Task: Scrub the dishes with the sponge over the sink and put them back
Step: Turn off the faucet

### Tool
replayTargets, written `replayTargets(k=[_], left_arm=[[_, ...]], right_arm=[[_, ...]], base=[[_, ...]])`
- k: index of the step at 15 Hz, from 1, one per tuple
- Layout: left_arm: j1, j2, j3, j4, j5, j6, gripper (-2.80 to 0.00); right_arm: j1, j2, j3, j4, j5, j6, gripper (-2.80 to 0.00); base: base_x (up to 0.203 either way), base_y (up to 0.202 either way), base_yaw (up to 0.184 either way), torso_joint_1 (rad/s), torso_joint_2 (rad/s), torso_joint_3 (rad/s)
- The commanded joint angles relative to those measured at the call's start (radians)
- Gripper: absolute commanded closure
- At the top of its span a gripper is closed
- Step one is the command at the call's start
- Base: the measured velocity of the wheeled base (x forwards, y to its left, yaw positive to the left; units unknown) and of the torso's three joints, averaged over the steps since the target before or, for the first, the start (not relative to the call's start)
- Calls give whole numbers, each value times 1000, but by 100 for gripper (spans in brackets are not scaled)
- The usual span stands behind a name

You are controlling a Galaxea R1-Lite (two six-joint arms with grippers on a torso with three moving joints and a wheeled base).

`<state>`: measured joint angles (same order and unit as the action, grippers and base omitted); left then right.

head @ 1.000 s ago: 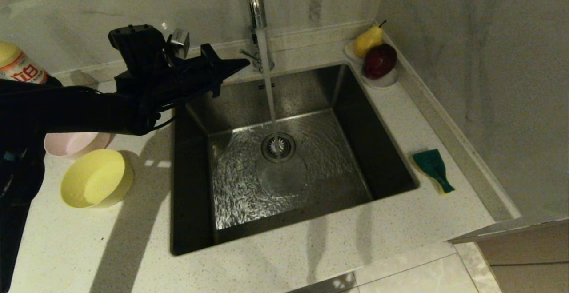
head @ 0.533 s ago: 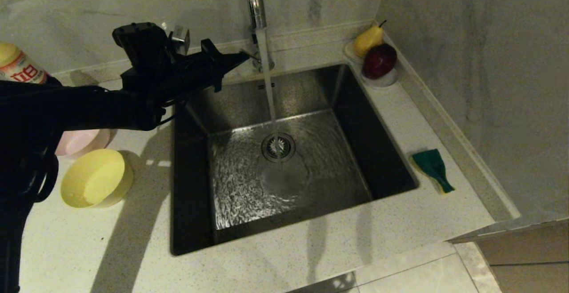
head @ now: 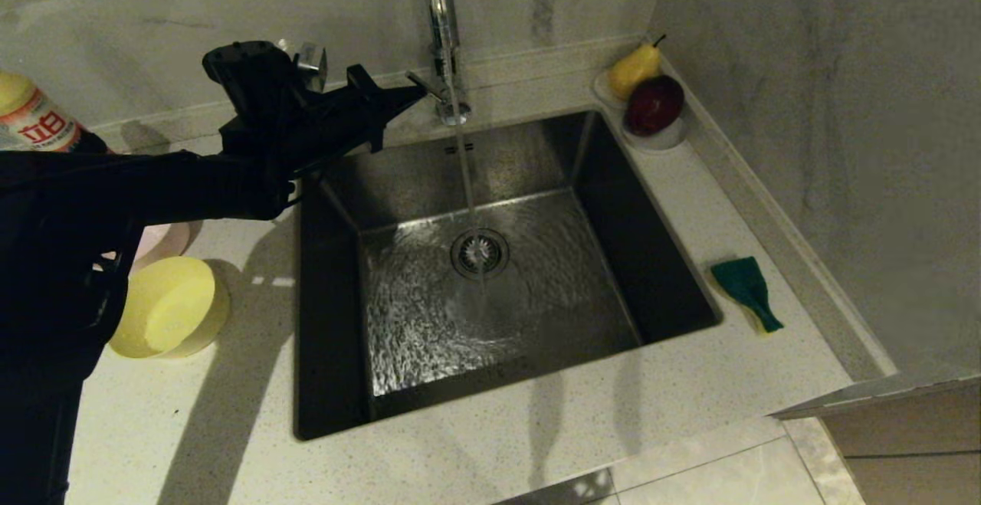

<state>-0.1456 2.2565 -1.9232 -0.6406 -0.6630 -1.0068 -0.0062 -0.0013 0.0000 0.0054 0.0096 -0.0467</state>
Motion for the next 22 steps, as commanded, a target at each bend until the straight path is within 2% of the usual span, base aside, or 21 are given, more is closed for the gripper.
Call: replayTargets(k=[1, 8, 11, 14, 16, 17, 18, 19, 20, 22], left_arm=[[9, 14, -8, -7, -4, -6, 0], [21, -2, 14, -10, 4, -3, 0], [32, -104, 145, -10, 36, 12, 0], [57, -289, 312, -2, 43, 88, 0], [76, -430, 425, 16, 46, 171, 0], [83, -505, 469, 52, 48, 234, 0], [87, -578, 502, 113, 66, 317, 0], [90, -642, 529, 179, 113, 411, 0], [91, -700, 553, 249, 201, 554, 0], [93, -807, 596, 351, 433, 759, 0]], right_arm=[[0, 1, 0, 1, 0, -1, 0], [0, 1, 0, 1, 1, -1, 0], [0, 1, 0, 1, 0, -1, 0], [0, 1, 0, 1, 0, -1, 0], [0, 1, 0, 0, 0, -1, 0], [0, 1, 0, 1, 1, -1, 0], [0, 1, 0, 0, 0, -1, 0], [0, 1, 0, 1, 1, -1, 0], [0, 1, 0, 1, 0, -1, 0], [0, 1, 0, 1, 0, -1, 0]], base=[[0, 0, 0, 0, 0, 0], [0, 0, 0, 0, 0, 0], [0, 0, 0, 0, 0, 0], [0, 0, 0, 0, 0, 0], [0, 0, 0, 0, 0, 0], [0, 0, 0, 0, 0, 0], [0, 0, 0, 0, 0, 0], [0, 0, 0, 0, 0, 0], [0, 0, 0, 0, 0, 0], [0, 0, 0, 0, 0, 0]])
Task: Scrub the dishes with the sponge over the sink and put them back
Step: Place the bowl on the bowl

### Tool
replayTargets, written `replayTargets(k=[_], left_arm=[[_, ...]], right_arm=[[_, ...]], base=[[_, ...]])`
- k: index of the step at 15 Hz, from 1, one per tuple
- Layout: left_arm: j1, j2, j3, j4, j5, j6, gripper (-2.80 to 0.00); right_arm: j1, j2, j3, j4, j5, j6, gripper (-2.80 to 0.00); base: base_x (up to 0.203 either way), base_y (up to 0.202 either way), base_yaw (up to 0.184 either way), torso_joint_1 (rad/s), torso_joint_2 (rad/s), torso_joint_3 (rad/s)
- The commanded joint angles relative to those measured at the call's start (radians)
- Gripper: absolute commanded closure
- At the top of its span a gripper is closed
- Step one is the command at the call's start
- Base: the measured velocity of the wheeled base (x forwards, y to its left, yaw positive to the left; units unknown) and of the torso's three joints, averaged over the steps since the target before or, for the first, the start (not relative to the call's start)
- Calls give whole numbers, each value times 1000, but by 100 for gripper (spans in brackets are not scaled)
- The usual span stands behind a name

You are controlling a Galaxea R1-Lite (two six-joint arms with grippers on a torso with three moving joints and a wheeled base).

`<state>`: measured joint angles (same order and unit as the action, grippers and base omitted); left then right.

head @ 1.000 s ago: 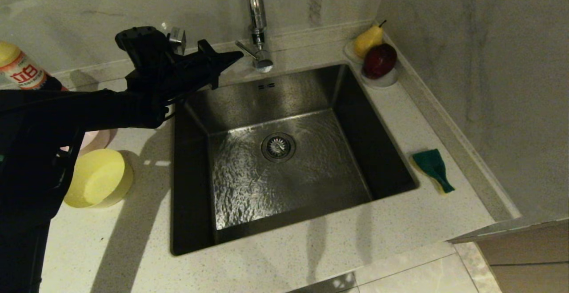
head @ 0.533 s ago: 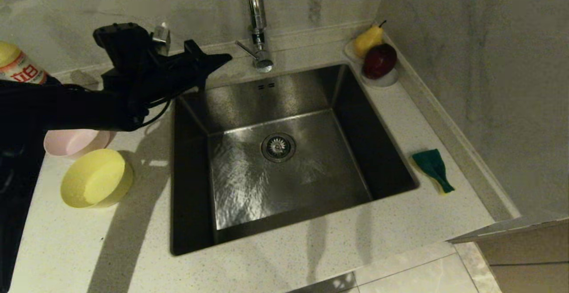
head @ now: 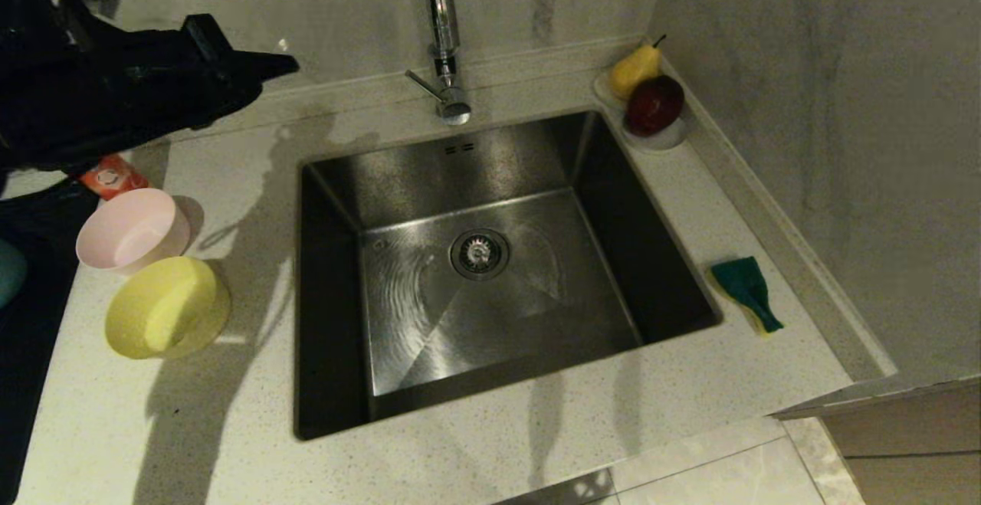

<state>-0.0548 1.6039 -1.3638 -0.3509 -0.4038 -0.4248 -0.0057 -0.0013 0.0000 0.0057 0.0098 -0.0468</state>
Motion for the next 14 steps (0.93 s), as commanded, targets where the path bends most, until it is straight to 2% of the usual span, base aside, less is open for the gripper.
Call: replayTargets(k=[1, 3, 4, 7, 9, 11, 13, 14], left_arm=[[2, -206, 61, 95, 288, 245, 0], [3, -310, 111, 149, 508, 342, 0], [3, -358, 124, 179, 580, 362, 0], [4, -512, 167, 291, 673, 379, 0], [5, -617, 183, 385, 809, 401, 0], [6, -689, 233, 408, 918, 455, 0], [6, -696, 273, 413, 1052, 469, 0], [6, -692, 279, 418, 1080, 467, 0]], right_arm=[[0, 1, 0, 0, 0, -1, 0], [0, 1, 0, 0, 1, -1, 0], [0, 1, 0, 0, 1, -1, 0], [0, 1, 0, 0, 1, -1, 0], [0, 1, 0, 0, -1, -1, 0], [0, 1, 0, 0, -1, -1, 0], [-1, 1, 0, 0, 1, -1, 0], [0, 1, 0, 0, 1, -1, 0]], base=[[0, 0, 0, 0, 0, 0], [0, 0, 0, 0, 0, 0], [0, 0, 0, 0, 0, 0], [0, 0, 0, 0, 0, 0], [0, 0, 0, 0, 0, 0], [0, 0, 0, 0, 0, 0], [0, 0, 0, 0, 0, 0], [0, 0, 0, 0, 0, 0]])
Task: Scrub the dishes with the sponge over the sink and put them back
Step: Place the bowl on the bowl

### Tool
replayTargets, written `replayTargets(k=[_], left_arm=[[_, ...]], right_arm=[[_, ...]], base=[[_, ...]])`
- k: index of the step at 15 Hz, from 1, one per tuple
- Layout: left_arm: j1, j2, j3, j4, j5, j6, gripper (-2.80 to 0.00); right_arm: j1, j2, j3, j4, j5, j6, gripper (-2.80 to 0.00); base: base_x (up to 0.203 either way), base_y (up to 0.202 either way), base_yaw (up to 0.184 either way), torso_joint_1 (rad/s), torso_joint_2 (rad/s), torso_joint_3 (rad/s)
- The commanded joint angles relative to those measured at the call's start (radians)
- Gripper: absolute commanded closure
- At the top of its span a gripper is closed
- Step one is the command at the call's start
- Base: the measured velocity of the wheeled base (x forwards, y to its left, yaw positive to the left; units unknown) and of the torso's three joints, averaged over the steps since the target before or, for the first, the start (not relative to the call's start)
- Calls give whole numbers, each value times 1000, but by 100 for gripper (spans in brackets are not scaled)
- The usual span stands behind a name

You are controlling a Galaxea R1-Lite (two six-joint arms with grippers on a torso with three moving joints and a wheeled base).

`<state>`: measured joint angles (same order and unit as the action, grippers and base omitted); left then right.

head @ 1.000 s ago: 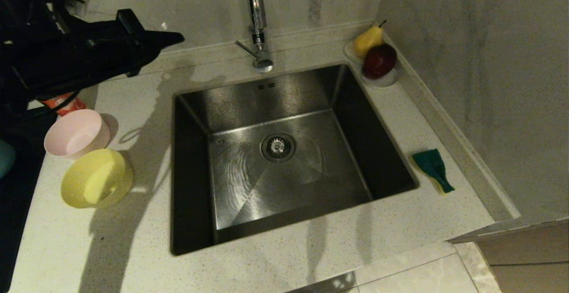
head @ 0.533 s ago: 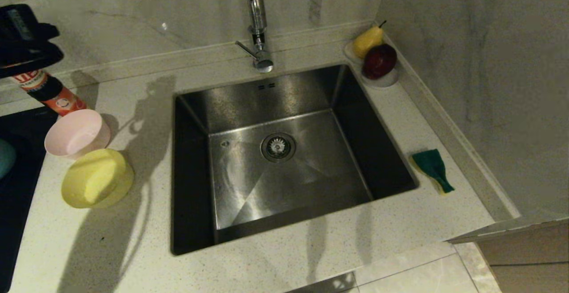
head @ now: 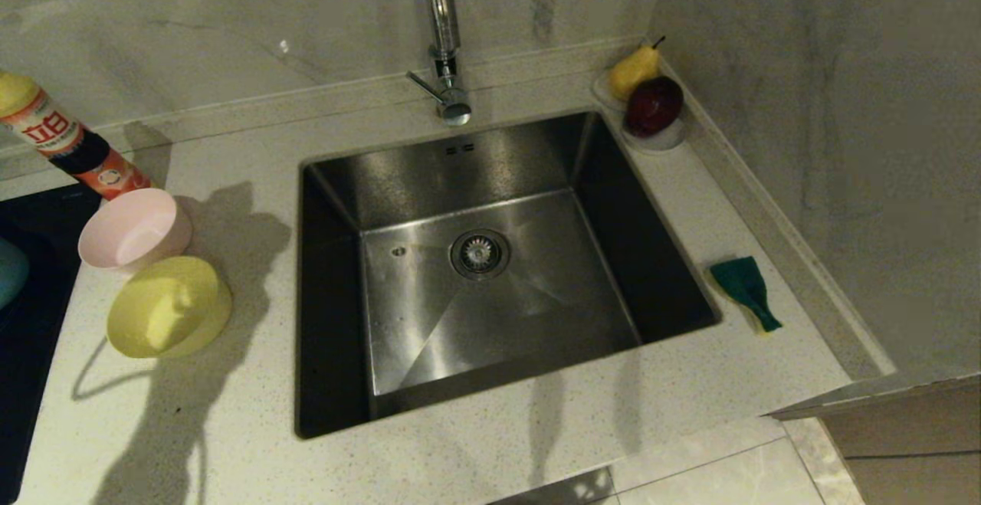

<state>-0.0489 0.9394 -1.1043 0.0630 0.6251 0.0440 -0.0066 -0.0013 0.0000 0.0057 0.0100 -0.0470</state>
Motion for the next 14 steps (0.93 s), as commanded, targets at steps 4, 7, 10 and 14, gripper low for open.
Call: replayTargets(k=[4, 7, 10, 14], left_arm=[[15, 50, 74, 8, 98, -30, 0], [40, 165, 81, 13, 97, -87, 0], [129, 316, 42, 0, 63, -119, 0], [237, 499, -132, 45, -43, -272, 0]], right_arm=[[0, 1, 0, 0, 0, -1, 0], [0, 1, 0, 0, 1, -1, 0], [0, 1, 0, 0, 1, -1, 0], [0, 1, 0, 0, 1, -1, 0]], base=[[0, 0, 0, 0, 0, 0], [0, 0, 0, 0, 0, 0], [0, 0, 0, 0, 0, 0], [0, 0, 0, 0, 0, 0]])
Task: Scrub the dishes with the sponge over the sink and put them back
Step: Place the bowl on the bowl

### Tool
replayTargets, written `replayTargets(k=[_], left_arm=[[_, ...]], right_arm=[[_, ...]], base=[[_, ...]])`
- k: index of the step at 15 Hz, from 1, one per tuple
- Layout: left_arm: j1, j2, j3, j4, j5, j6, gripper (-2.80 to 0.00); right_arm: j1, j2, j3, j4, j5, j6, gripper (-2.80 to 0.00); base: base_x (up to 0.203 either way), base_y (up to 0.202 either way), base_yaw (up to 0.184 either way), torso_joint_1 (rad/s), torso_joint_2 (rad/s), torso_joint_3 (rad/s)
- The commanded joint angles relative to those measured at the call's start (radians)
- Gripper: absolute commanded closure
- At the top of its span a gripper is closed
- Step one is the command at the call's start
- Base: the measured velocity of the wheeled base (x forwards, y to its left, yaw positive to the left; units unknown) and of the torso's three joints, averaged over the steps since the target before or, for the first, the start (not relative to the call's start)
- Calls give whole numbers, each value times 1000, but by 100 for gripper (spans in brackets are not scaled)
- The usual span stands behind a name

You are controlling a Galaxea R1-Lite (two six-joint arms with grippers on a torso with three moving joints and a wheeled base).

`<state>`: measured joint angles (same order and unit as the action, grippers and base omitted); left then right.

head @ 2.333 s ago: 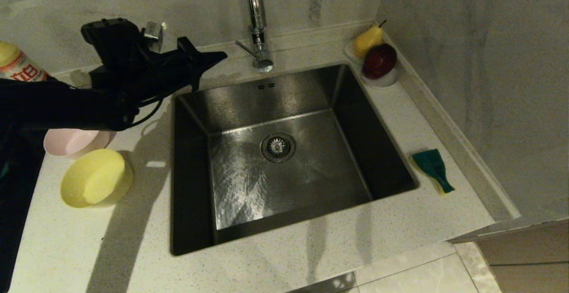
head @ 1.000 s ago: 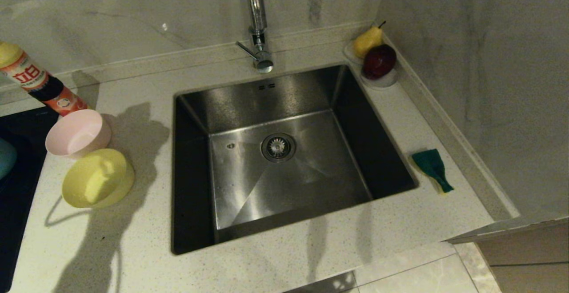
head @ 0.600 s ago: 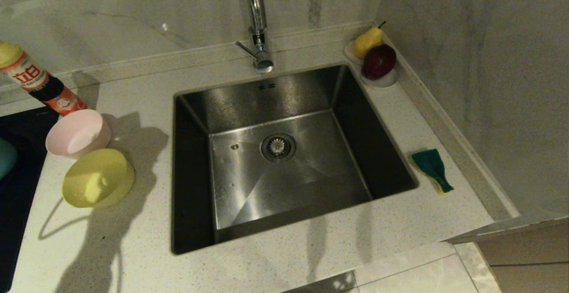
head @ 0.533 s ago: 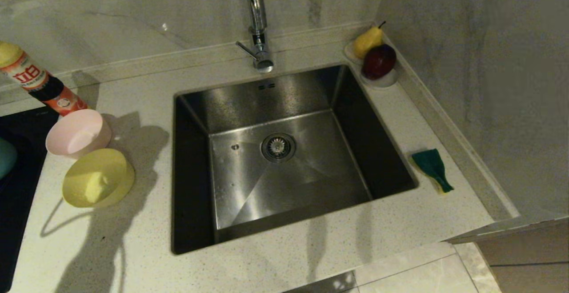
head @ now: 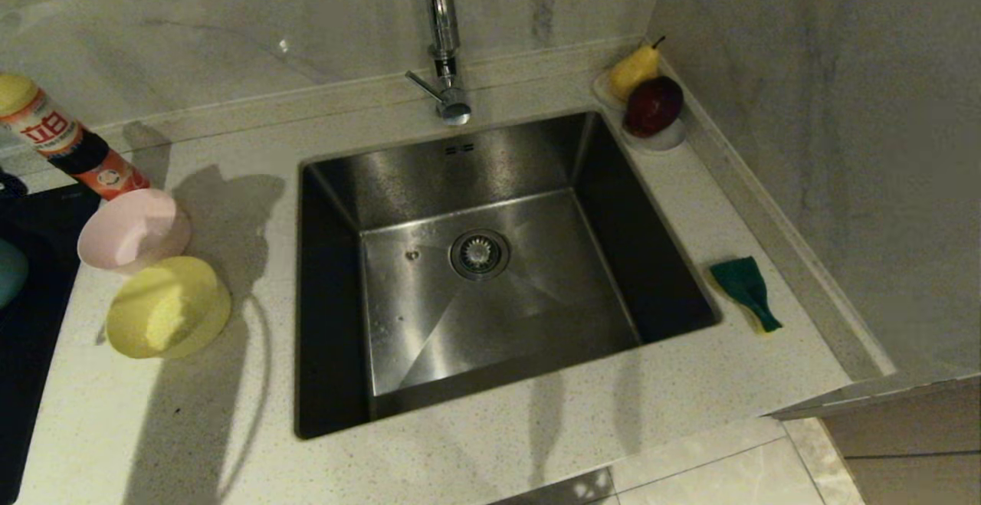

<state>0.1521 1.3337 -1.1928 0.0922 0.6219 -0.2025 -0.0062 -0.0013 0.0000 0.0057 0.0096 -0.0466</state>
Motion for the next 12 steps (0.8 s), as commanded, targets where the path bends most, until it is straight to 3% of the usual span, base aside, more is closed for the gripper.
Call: replayTargets(k=[1, 4, 7, 11, 12], left_arm=[[43, 119, -55, 23, -81, -37, 0], [103, 167, -111, 26, -144, -43, 0], [200, 224, -146, 58, -286, -51, 0], [279, 286, -242, 308, -489, -176, 0], [291, 293, -247, 326, -521, -185, 0]], right_arm=[[0, 1, 0, 0, 1, -1, 0], [0, 1, 0, 0, 1, -1, 0], [-1, 1, 0, 0, 0, -1, 0], [0, 1, 0, -1, 0, -1, 0], [0, 1, 0, 0, 1, -1, 0]], base=[[0, 0, 0, 0, 0, 0], [0, 0, 0, 0, 0, 0], [0, 0, 0, 0, 0, 0], [0, 0, 0, 0, 0, 0], [0, 0, 0, 0, 0, 0]])
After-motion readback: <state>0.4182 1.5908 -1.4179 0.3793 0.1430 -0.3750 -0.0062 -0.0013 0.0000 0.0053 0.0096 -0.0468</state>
